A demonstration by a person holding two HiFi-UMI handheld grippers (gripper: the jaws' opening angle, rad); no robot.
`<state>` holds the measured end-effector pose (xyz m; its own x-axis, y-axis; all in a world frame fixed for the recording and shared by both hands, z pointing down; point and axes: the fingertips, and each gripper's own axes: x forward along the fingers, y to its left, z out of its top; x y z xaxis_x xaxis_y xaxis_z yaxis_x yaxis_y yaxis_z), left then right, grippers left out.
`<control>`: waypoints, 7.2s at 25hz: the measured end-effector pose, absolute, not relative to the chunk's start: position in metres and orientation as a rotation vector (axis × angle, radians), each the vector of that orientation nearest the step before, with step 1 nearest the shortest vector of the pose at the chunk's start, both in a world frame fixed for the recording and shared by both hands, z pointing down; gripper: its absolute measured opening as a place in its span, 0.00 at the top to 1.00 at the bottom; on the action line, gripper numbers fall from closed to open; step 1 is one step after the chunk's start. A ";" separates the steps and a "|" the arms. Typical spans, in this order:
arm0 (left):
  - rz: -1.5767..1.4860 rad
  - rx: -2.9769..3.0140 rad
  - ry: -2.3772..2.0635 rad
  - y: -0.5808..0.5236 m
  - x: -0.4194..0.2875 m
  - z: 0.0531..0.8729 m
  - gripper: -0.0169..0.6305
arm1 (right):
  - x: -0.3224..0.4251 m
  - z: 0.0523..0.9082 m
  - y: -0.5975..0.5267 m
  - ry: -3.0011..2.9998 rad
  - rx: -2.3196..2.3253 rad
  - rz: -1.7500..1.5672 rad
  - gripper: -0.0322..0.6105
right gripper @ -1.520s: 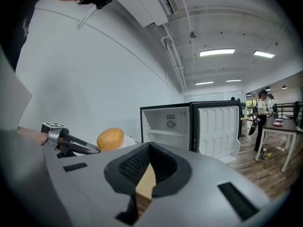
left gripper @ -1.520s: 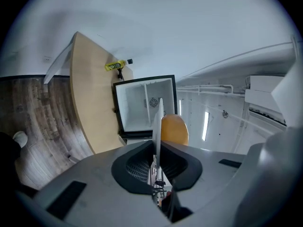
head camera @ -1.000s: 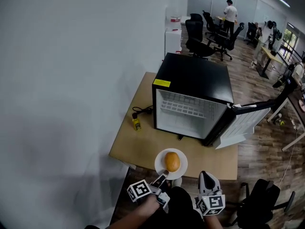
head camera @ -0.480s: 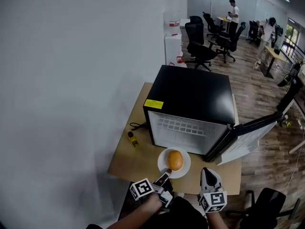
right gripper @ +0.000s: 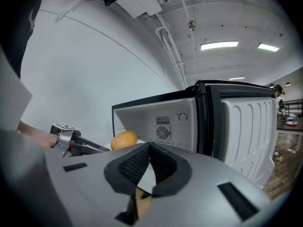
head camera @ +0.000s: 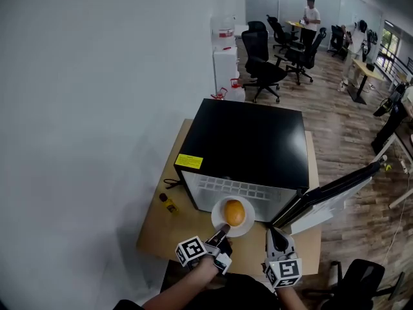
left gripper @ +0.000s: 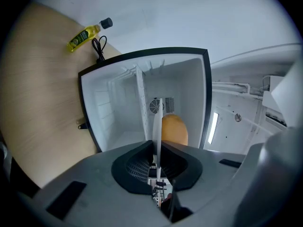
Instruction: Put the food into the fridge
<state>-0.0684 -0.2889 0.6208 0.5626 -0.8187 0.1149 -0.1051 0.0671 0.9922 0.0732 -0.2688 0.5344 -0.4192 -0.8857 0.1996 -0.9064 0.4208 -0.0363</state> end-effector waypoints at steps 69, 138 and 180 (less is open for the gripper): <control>-0.376 1.375 -0.787 -0.464 0.027 0.645 0.92 | 0.097 0.539 -0.317 -2.502 1.667 0.263 0.86; 0.342 2.076 -1.475 -0.443 -0.047 0.633 0.54 | 0.070 0.536 -0.206 -2.492 1.729 0.247 0.86; -0.009 2.489 -1.579 -0.055 -0.096 0.509 0.94 | 0.027 0.506 -0.052 -2.501 1.645 0.170 0.86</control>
<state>-0.0960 -0.0549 0.5093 0.4316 -0.8967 0.0987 -0.8955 -0.4127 0.1663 0.0270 -0.0516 0.5056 -0.3907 -0.9025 0.1812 -0.9187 0.3946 -0.0155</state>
